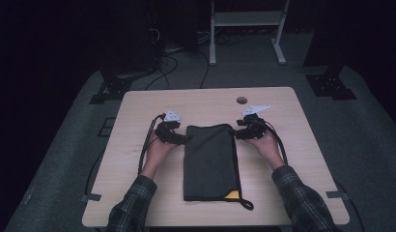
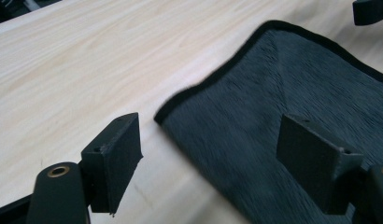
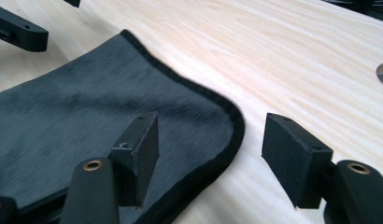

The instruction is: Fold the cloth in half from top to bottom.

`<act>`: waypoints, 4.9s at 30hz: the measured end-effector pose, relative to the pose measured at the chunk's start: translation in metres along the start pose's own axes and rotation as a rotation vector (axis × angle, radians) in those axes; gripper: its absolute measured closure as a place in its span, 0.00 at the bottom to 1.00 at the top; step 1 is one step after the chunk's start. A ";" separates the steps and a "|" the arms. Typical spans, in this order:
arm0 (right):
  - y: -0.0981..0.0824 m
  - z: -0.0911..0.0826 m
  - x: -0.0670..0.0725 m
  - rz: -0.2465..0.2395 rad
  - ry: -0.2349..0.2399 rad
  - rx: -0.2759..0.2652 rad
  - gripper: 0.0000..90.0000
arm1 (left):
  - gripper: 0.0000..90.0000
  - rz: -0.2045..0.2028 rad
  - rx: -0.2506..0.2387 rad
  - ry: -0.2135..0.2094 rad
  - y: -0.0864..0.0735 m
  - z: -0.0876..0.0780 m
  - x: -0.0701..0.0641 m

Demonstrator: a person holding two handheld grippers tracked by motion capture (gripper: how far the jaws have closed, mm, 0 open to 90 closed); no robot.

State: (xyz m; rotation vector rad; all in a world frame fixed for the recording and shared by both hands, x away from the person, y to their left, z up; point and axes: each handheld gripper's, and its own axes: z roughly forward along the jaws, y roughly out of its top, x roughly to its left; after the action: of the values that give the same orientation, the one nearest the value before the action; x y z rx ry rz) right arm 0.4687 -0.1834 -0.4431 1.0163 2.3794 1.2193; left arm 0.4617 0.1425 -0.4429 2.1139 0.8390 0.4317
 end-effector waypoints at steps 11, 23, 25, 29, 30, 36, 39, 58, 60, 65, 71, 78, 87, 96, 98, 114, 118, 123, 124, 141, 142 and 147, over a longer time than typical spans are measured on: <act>-0.004 0.031 -0.017 0.032 -0.042 0.031 0.44 | 0.36 -0.038 0.070 0.046 0.000 0.031 0.028; -0.012 0.044 -0.018 0.009 -0.020 0.059 0.60 | 0.54 -0.009 0.117 -0.001 -0.003 0.041 0.029; -0.012 0.044 -0.018 0.009 -0.003 0.057 0.66 | 0.68 -0.021 0.107 -0.037 -0.003 0.042 0.029; -0.011 0.044 -0.015 0.022 0.009 0.069 0.78 | 0.84 -0.046 0.106 -0.082 -0.003 0.041 0.029; -0.010 0.044 -0.015 0.029 0.011 0.069 0.82 | 0.88 -0.050 0.106 -0.087 -0.003 0.041 0.029; -0.009 0.045 -0.017 0.051 0.038 0.080 0.92 | 0.94 -0.053 0.105 -0.049 -0.001 0.041 0.027; -0.005 0.043 -0.017 0.028 0.012 0.082 0.92 | 0.94 -0.054 0.071 -0.045 0.004 0.036 0.031; 0.014 -0.022 0.001 -0.005 0.114 -0.114 0.92 | 0.94 0.116 -0.103 -0.110 0.030 -0.048 0.002; 0.008 -0.028 0.008 -0.012 0.126 -0.116 0.92 | 0.94 0.124 -0.104 -0.124 0.026 -0.054 -0.004; -0.005 -0.038 0.020 -0.032 0.140 -0.100 0.92 | 0.94 0.129 -0.099 -0.166 0.013 -0.063 -0.018; -0.019 -0.049 0.036 -0.038 0.167 -0.100 0.92 | 0.94 0.090 -0.097 -0.210 -0.003 -0.072 -0.028; -0.034 -0.062 0.058 -0.055 0.194 -0.091 0.92 | 0.94 0.080 -0.093 -0.246 -0.023 -0.082 -0.040; -0.057 -0.071 0.084 -0.081 0.237 -0.035 0.92 | 0.93 0.075 -0.037 -0.295 -0.048 -0.089 -0.057; -0.076 -0.070 0.097 -0.091 0.274 0.041 0.91 | 0.93 0.076 0.052 -0.328 -0.070 -0.087 -0.074; -0.080 -0.067 0.099 -0.101 0.276 0.071 0.89 | 0.91 0.076 0.079 -0.329 -0.075 -0.084 -0.076; -0.067 -0.073 0.090 -0.081 0.278 -0.024 0.89 | 0.81 0.043 -0.031 -0.300 -0.057 -0.089 -0.067; -0.069 -0.060 0.095 -0.106 0.302 0.029 0.89 | 0.81 0.050 0.019 -0.313 -0.064 -0.078 -0.073; -0.075 -0.058 0.108 -0.150 0.334 0.072 0.89 | 0.81 0.062 0.053 -0.341 -0.074 -0.079 -0.086; -0.077 -0.058 0.110 -0.152 0.339 0.081 0.89 | 0.81 0.070 0.064 -0.344 -0.076 -0.079 -0.089; -0.086 -0.069 0.109 -0.167 0.226 0.076 0.41 | 0.40 0.072 0.050 -0.246 -0.088 -0.096 -0.094; -0.087 -0.070 0.107 -0.162 0.208 0.078 0.38 | 0.36 0.062 0.044 -0.234 -0.089 -0.098 -0.092; -0.089 -0.080 0.095 -0.116 0.146 0.067 0.28 | 0.21 0.036 0.035 -0.161 -0.097 -0.111 -0.080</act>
State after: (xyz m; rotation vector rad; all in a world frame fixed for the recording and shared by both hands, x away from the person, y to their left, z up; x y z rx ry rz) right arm 0.3178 -0.1996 -0.4590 0.8202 2.5668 1.2173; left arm 0.3025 0.1935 -0.4521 2.1665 0.7212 0.2624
